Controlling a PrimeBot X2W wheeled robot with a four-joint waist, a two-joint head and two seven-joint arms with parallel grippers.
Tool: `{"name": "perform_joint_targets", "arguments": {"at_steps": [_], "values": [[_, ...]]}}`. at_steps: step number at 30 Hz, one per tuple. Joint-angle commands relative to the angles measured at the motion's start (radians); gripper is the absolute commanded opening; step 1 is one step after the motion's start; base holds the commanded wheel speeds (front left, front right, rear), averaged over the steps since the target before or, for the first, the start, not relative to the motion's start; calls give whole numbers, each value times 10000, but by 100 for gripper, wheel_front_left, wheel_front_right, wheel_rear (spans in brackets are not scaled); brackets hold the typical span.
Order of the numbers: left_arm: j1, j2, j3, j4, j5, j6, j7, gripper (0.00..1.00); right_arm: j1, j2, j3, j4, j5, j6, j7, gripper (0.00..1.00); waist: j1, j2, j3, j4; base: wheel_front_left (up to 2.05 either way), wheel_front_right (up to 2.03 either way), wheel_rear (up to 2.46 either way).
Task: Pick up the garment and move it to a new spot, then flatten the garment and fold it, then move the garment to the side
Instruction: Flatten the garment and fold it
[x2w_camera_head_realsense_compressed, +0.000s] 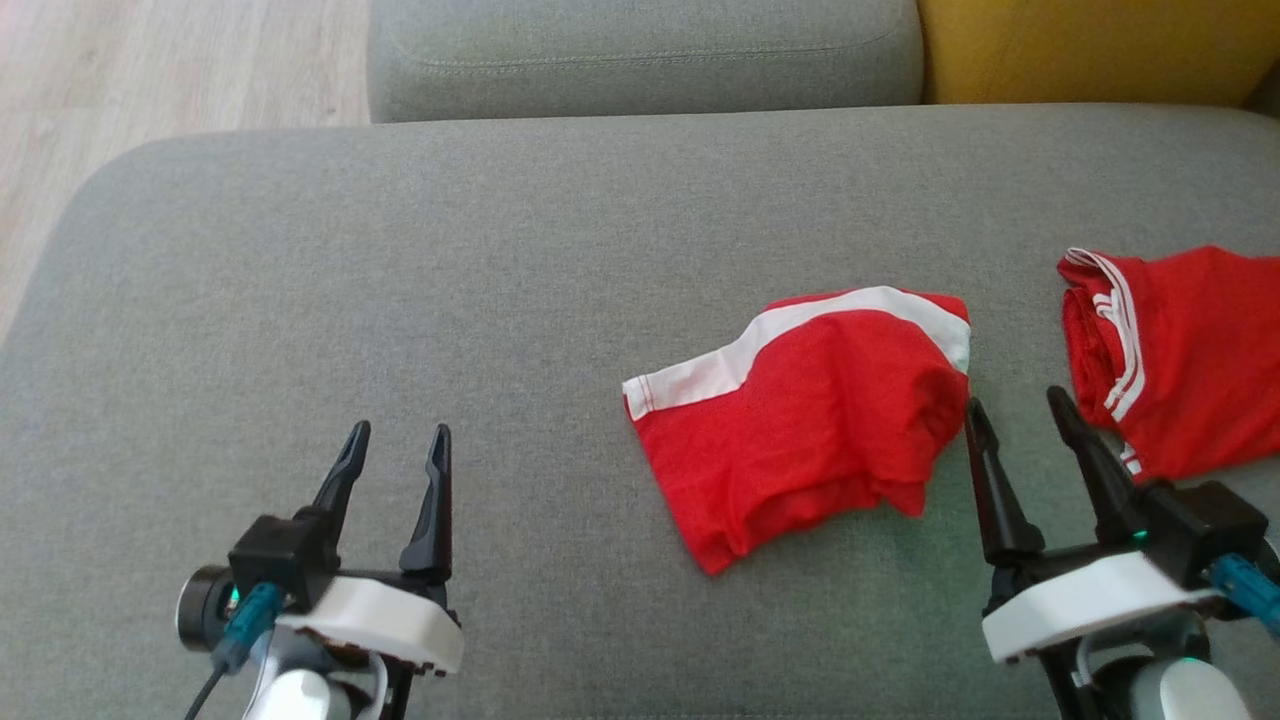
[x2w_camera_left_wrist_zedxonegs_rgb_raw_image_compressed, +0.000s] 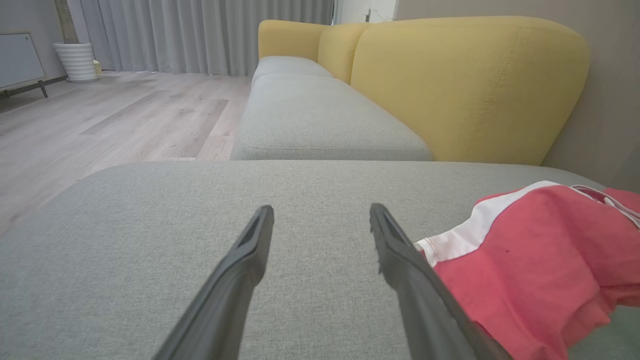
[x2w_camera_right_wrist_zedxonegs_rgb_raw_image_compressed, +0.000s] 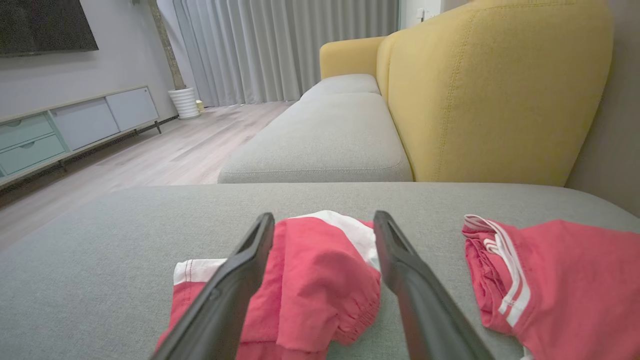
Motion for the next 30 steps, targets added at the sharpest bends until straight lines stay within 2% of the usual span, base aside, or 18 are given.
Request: {"name": "perform_joint_targets", "arguments": {"at_steps": [1,15,22,27,30], "values": [[-230,164,297,-395,36,53,-1,100,-209,-27,165,-450,55,-9,9,100,0,-1,2,0,0,0,0],[-521,129,-15,-470,-34,-35,162,100,-267,-25,97,-488,219,-9,89,100,0,-1,226,47,0,0,0],[-2030,-420,-995,208,-27,-782,804,100,-636,-25,183,-539,209,-9,109,100,0,-1,905,-231,0,0,0],[-3147,-820,-1566,1591,-290,-1335,1097,100,-934,-24,270,-493,217,-9,81,100,0,-1,1400,-708,0,0,0],[-3674,-960,-1698,2741,-515,-1440,1213,100,-1055,-24,331,-417,281,-9,16,100,0,-1,1618,-1009,0,0,0]]}}
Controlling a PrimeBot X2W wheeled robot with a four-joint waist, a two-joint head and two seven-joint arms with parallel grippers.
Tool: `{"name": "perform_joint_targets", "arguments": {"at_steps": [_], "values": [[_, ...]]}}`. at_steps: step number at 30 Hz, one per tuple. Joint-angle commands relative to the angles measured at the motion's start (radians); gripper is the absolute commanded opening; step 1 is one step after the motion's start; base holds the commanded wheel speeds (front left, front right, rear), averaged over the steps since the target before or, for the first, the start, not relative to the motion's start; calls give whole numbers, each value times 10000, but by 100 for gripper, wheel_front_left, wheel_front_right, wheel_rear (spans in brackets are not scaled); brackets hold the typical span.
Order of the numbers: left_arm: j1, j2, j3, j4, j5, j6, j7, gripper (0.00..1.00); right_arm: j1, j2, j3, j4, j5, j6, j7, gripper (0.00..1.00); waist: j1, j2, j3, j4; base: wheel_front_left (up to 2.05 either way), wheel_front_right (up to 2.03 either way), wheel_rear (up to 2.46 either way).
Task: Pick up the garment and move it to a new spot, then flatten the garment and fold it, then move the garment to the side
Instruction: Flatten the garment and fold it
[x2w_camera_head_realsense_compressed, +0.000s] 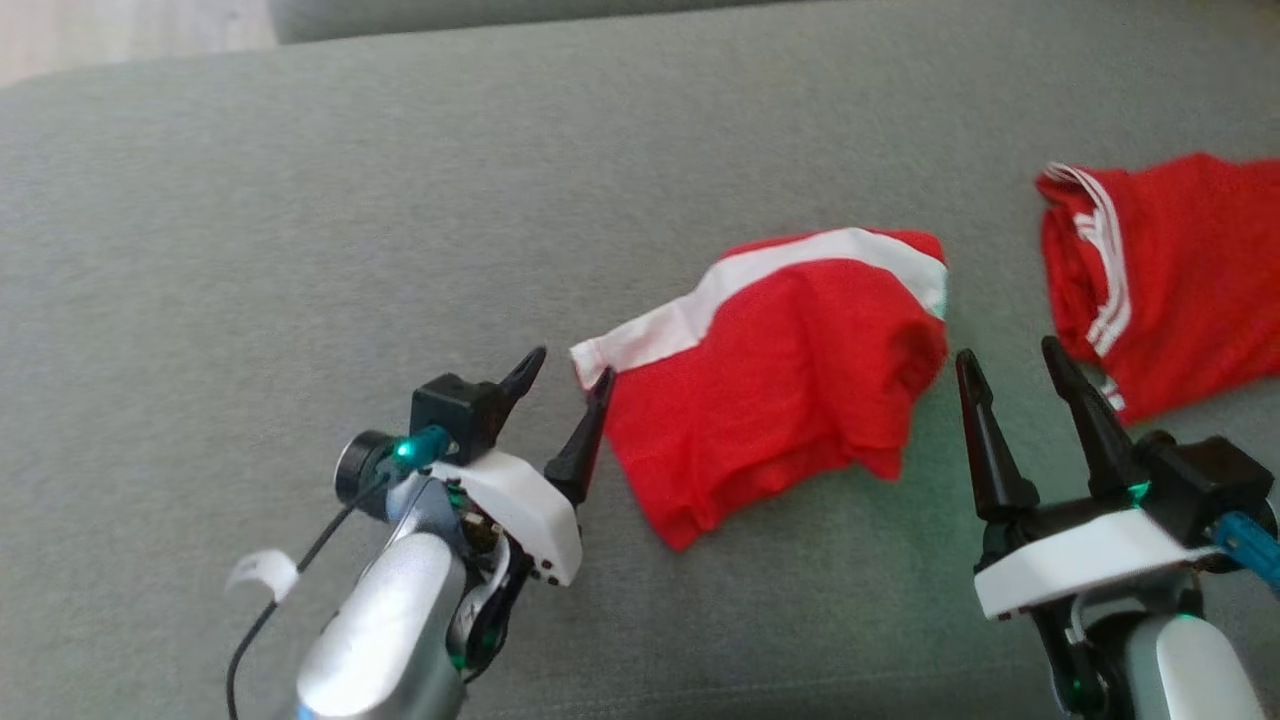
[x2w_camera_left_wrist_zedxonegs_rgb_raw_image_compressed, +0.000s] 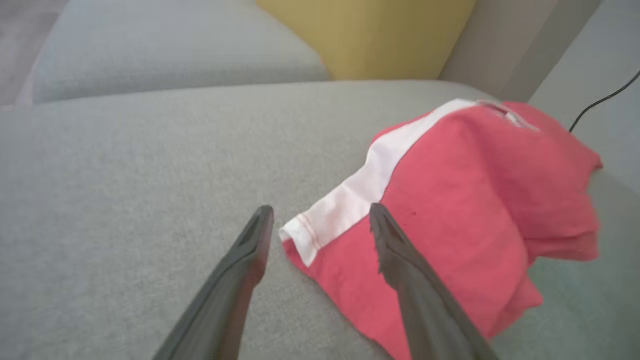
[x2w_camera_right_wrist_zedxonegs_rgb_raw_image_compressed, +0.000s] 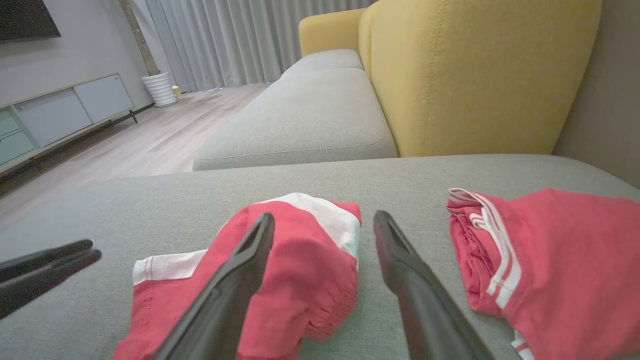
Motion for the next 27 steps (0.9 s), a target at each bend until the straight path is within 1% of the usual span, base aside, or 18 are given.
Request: {"name": "perform_joint_targets", "arguments": {"at_steps": [1,4,6,7,8,9,12,17,21,27], "values": [[-530,4,252,143,-152,-14,2,100,-353,-34,245,-290,129,-9,-111,100,0,0,270,-342,0,0,0],[-837,-73,302,1095,-568,-18,-22,100,-395,-34,283,-189,194,-9,-186,100,0,0,379,-559,0,0,0],[-1000,-105,304,1543,-913,-123,-97,100,-392,-34,258,-133,227,-9,-226,100,0,0,425,-630,0,0,0],[-1090,-114,264,1724,-1017,-179,-155,68,-391,-34,242,-116,239,-9,-244,100,0,0,445,-650,0,0,0],[-1153,-122,251,1867,-1183,-256,-239,2,-388,-34,224,-97,259,-9,-259,100,0,0,457,-665,0,0,0],[-1217,-127,204,2004,-1260,-287,-311,0,-381,-34,202,-72,296,-9,-264,100,0,0,461,-672,0,0,0],[-1278,-133,157,2157,-1348,-273,-564,0,-376,-34,173,-32,340,-9,-281,100,0,0,456,-664,0,0,0],[-939,-31,339,2089,-1490,-53,-1094,0,-337,-34,84,63,447,-9,-287,100,0,0,377,-543,0,0,0],[-293,421,554,1429,-1553,184,-1198,0,-241,-34,-60,133,546,-9,-267,100,0,0,294,-331,0,0,0],[808,1331,911,-221,-1593,798,-718,0,-153,-34,-251,187,598,-9,-185,100,0,0,258,-41,0,0,0]]}}
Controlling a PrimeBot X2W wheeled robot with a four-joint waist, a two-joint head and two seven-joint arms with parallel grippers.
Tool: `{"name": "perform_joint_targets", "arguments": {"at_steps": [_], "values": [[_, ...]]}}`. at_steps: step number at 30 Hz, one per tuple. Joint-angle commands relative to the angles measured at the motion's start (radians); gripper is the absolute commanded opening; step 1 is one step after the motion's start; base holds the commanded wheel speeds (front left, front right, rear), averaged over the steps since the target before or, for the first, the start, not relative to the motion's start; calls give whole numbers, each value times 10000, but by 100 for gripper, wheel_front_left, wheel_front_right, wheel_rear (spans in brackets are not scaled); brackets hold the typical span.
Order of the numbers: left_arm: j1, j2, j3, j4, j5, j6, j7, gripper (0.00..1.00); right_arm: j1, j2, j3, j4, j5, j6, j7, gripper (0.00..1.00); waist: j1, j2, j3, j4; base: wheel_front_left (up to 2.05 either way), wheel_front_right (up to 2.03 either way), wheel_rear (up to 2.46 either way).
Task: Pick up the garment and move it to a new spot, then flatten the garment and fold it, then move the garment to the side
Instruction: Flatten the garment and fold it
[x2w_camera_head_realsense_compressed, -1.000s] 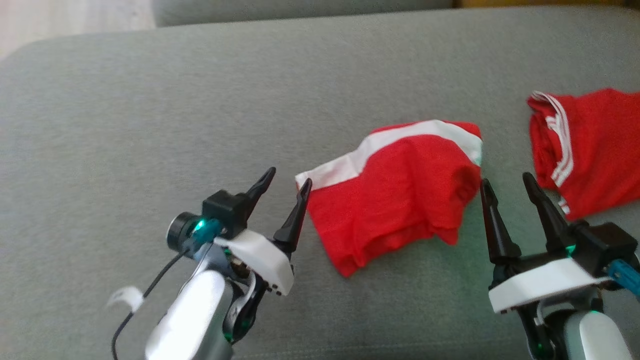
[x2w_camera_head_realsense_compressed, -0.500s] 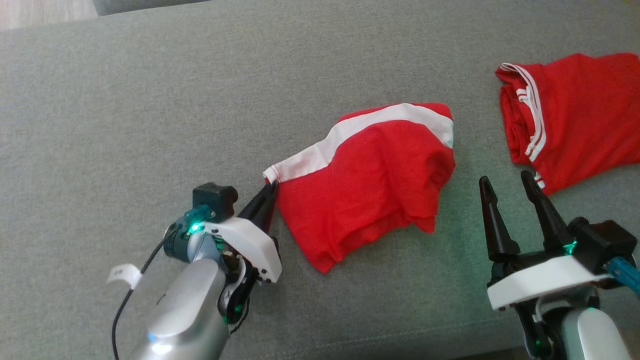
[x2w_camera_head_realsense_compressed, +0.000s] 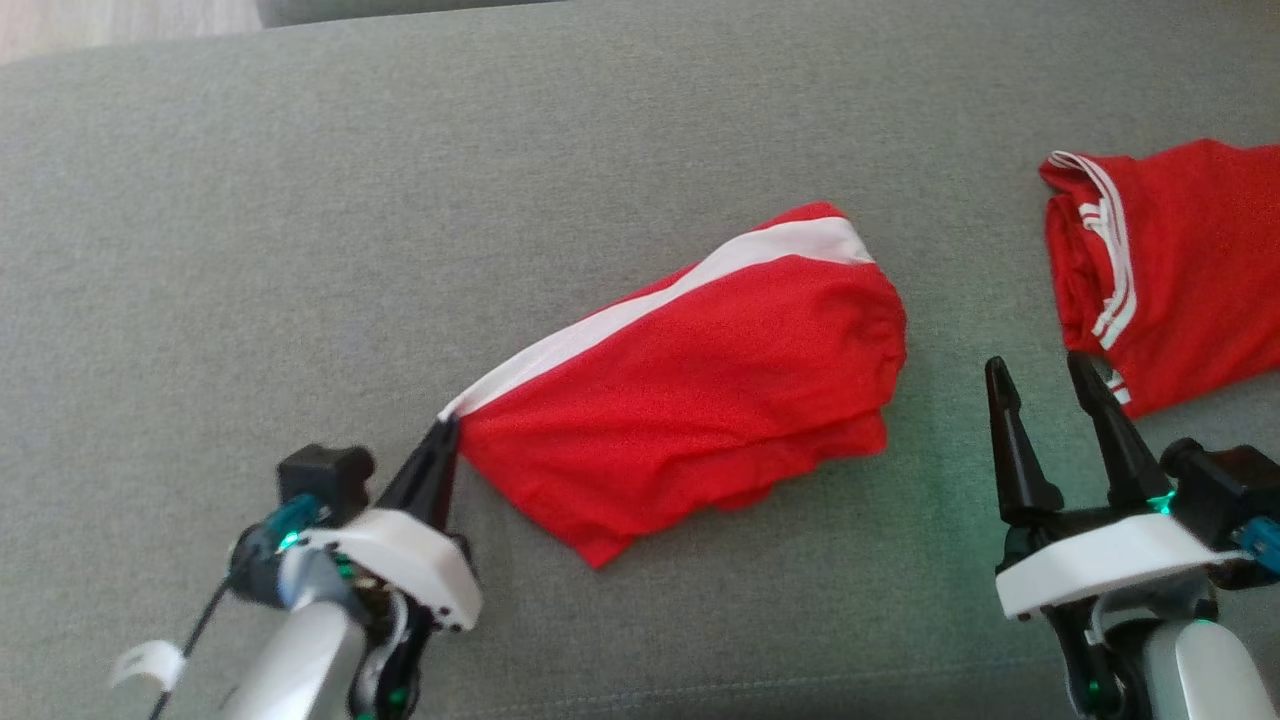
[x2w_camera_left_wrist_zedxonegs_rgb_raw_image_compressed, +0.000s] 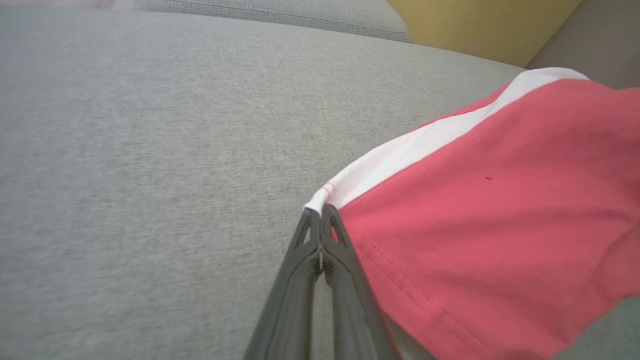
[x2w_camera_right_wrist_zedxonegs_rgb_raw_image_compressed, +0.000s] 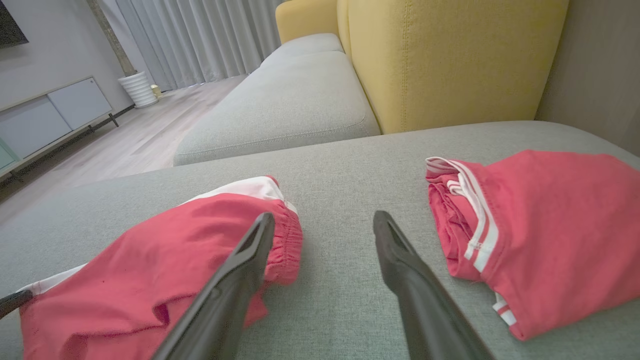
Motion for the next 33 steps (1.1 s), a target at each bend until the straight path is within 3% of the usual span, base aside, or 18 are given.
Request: {"name": "perform_joint_targets", "arguments": {"at_steps": [1,6,12,14,24,33], "values": [[-27,391,476,-715,-42,152,173,0,-163,-36,139,-291,65,-9,0,100,0,0,3,78,0,0,0],[507,988,737,-1676,-160,473,800,0,-190,-36,106,-210,135,-9,98,100,0,0,18,175,0,0,0],[581,1153,896,-1762,-323,618,1051,3,-226,-35,99,-80,203,-9,125,100,0,0,-58,141,0,0,0],[591,1064,859,-1748,-352,630,1000,100,-225,-35,79,-61,215,-9,135,100,0,0,-124,118,0,0,0],[798,526,1171,-2378,-79,1185,-629,100,-332,-35,43,-384,-231,-9,322,100,0,0,-665,239,0,0,0],[1247,407,1417,-3521,705,1639,-951,100,-236,-35,98,-600,-566,-9,692,100,0,0,-1255,446,0,0,0]]}}
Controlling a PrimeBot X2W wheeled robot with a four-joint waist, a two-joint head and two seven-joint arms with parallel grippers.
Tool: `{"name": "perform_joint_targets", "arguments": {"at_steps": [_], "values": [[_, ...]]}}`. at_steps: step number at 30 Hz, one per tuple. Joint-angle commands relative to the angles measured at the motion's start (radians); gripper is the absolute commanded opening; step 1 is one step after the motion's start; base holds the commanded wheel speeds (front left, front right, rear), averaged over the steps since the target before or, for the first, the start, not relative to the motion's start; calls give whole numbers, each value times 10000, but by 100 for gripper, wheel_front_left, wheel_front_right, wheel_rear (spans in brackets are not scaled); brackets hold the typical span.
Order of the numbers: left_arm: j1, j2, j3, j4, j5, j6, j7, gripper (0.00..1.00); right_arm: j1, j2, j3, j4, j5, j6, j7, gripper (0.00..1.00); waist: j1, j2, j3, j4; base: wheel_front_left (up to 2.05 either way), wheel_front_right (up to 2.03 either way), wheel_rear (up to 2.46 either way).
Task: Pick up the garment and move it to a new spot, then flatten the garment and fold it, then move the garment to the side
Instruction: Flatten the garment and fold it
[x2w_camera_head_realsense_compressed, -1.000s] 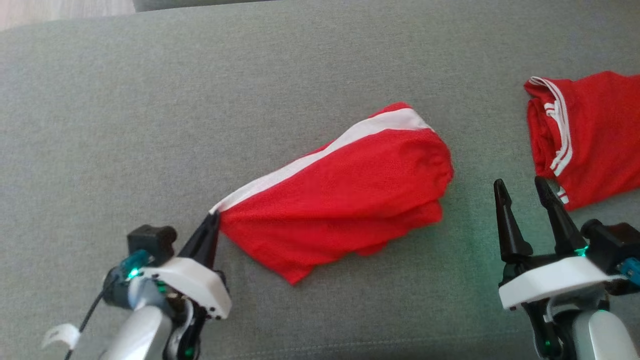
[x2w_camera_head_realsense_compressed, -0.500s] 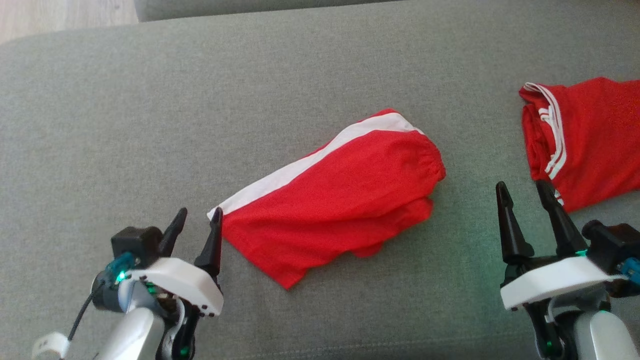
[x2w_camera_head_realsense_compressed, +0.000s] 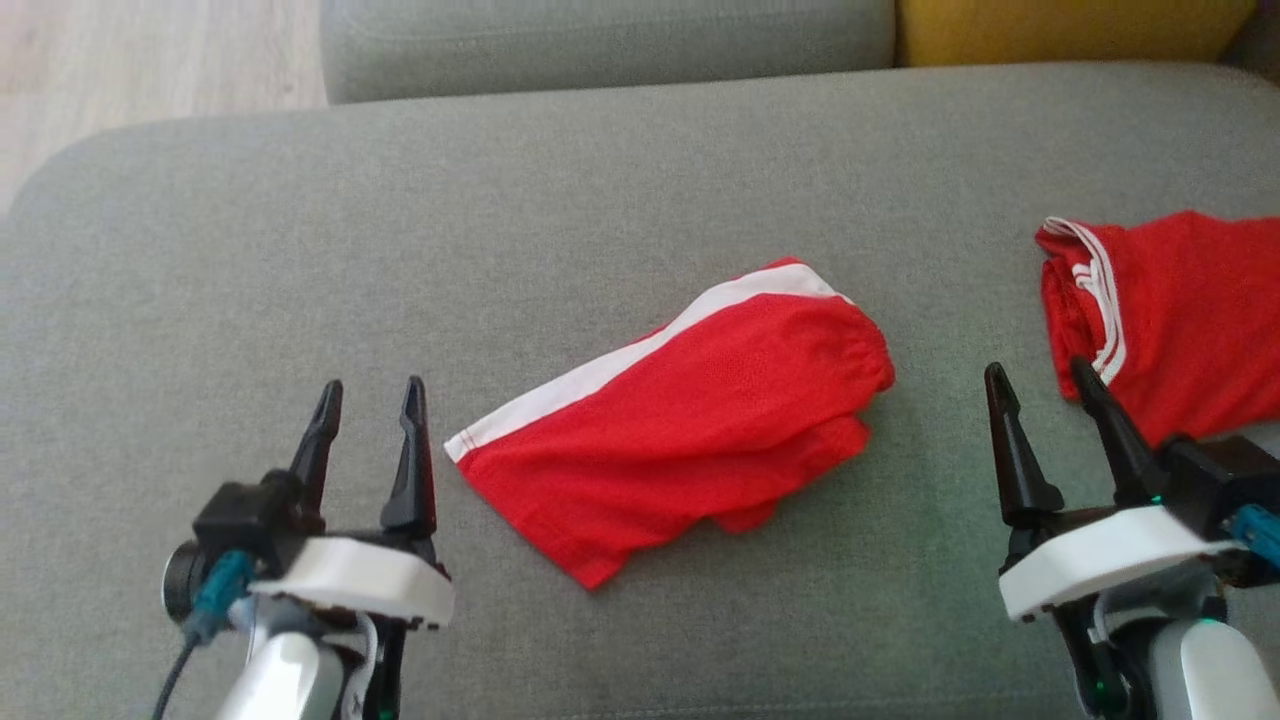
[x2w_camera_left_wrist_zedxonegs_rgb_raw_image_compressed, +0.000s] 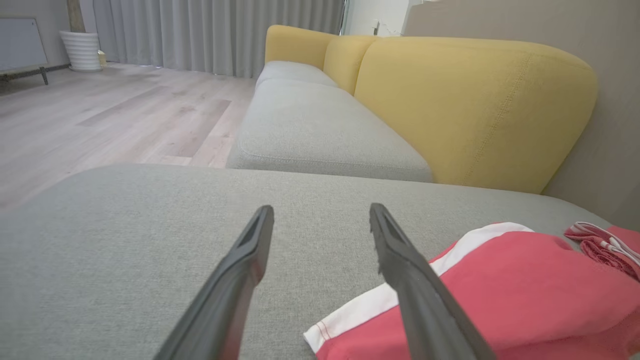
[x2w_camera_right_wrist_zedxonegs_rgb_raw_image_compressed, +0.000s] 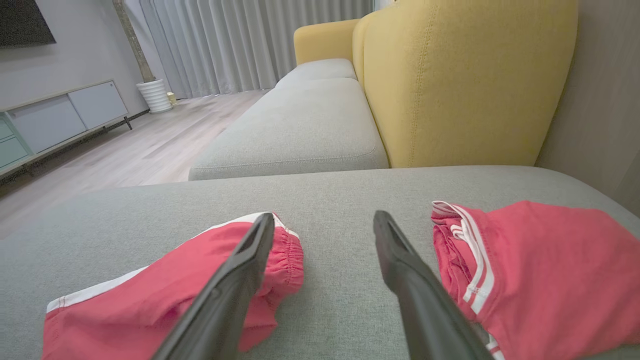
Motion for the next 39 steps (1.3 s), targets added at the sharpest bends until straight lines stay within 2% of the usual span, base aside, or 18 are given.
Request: {"name": "perform_joint_targets", "arguments": {"at_steps": [1,10,27,32,39], "values": [[-143,132,419,-385,127,70,-114,100,-208,-35,261,-422,-80,-9,27,100,0,-1,-123,58,0,0,0],[374,297,325,-721,405,169,-124,100,-19,-35,304,-539,-81,-9,238,100,0,-1,-267,130,0,0,0],[208,331,129,-686,377,146,-79,100,-152,-35,204,-295,-50,-9,302,100,0,-1,-132,290,0,0,0],[80,312,66,-667,369,116,-77,100,-499,-35,347,154,27,-9,360,100,0,-1,9,420,0,0,0],[-307,222,-83,-640,416,4,-85,100,-1501,-54,571,1647,121,-9,410,100,0,-1,541,697,0,0,0]]}}
